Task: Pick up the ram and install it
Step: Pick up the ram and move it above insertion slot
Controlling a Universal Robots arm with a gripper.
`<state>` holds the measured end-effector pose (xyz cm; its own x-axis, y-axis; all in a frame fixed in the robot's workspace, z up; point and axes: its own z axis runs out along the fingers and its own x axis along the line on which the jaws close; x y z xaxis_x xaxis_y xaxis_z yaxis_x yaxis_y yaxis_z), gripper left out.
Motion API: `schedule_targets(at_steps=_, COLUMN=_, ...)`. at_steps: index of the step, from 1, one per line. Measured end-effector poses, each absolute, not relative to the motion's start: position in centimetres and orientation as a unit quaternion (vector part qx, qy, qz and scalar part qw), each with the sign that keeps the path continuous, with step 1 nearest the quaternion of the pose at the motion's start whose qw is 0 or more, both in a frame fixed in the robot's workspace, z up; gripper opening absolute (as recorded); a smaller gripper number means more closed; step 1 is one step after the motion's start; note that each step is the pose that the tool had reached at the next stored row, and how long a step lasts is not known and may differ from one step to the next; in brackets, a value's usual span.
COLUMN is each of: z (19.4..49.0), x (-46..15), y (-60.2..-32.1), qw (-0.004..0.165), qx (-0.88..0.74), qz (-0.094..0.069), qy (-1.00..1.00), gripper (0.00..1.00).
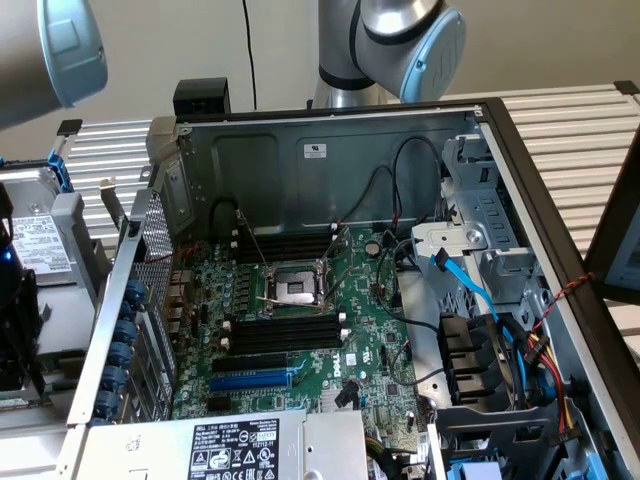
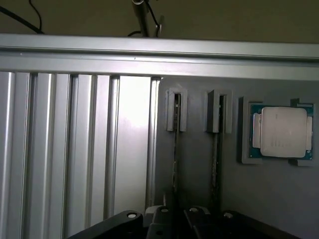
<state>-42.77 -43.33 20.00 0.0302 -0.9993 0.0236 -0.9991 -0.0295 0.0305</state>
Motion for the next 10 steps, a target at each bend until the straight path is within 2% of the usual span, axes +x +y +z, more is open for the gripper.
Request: schedule_targets(at_steps=10, z=20.00, x=-42.77, y=-43.33, qw=0.019, qx=0.717, qz=-0.002, qy=-0.696, gripper=0.12)
